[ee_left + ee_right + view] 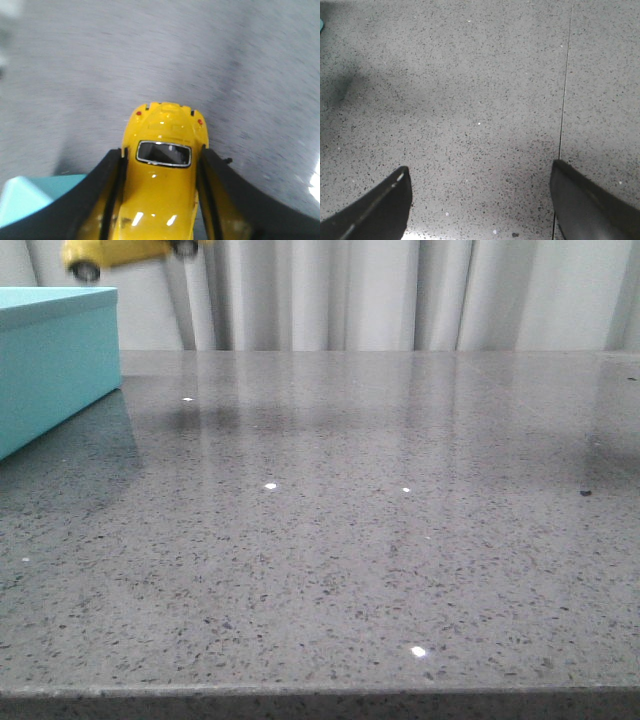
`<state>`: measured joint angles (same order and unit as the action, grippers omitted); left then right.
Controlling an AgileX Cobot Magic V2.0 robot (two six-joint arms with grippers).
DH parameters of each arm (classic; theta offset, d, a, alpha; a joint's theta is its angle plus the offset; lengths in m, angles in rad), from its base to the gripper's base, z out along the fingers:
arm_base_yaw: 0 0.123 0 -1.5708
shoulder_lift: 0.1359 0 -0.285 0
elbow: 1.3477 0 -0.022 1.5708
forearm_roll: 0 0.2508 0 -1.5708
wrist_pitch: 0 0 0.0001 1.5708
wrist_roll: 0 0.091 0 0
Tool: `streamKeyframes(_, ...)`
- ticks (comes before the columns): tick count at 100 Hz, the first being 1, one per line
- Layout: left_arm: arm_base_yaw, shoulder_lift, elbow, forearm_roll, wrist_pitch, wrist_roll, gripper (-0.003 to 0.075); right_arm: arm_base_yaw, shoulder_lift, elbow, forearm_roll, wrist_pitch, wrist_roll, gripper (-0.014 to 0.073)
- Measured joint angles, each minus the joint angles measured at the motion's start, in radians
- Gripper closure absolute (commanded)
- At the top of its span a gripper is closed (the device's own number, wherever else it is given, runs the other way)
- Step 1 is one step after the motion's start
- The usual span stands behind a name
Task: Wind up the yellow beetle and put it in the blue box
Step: 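Lift the beetle with the left gripper and carry it over the box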
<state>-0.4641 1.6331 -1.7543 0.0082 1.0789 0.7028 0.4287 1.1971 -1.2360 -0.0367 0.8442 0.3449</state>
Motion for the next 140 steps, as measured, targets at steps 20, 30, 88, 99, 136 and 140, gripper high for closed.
streamKeyframes(20,0.005,0.000,-0.138,0.218,0.070,-0.301,0.0603,0.000,0.000,0.000,0.000,0.000,0.000,0.0024)
streamKeyframes(30,0.039,0.000,-0.167,0.283,0.127,-0.430,0.0603,0.000,0.000,0.000,0.000,0.000,0.000,0.0024)
streamKeyframes(88,0.459,0.000,-0.066,0.035,0.185,-0.607,0.0603,0.000,0.000,0.000,0.000,0.000,0.000,0.0024)
streamKeyframes(99,0.481,0.004,0.012,0.034,0.185,-0.607,0.0603,0.000,0.000,0.000,0.000,0.000,0.000,0.0024)
streamKeyframes(136,0.488,0.147,0.095,-0.008,0.162,-0.607,0.0603,0.000,0.000,0.000,0.000,0.000,0.000,0.0024)
streamKeyframes(140,0.488,0.158,0.097,-0.017,0.160,-0.607,0.0603,0.000,0.000,0.000,0.000,0.000,0.000,0.0024)
